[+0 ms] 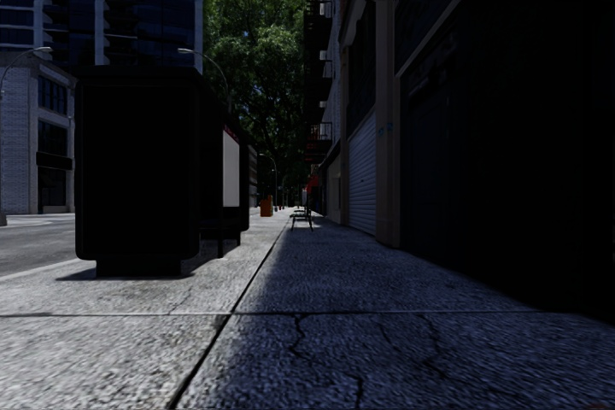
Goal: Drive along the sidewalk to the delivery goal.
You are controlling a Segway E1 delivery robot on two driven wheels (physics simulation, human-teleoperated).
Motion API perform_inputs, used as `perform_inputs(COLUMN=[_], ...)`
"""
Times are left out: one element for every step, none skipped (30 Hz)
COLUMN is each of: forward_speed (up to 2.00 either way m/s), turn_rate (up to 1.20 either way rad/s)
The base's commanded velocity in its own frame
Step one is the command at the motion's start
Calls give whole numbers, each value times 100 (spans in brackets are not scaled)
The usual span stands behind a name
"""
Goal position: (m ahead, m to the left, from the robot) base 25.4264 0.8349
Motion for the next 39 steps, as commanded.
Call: perform_inputs(forward_speed=[200,200,200,200,200,200,200,200,200,200,200,200,200,200,200,200,200,200,200,200,200,200,200,200,200,200,200,200,200,200,200,200,200,200,200,200,200,200,200], turn_rate=[0,0,0,0,0,0,0,0,0,0,0,0,0,0,0,0,0,0,0,0,0,0,0,0,0,0,0,0,0,0,0,0,0,0,0,0,0,0,0])
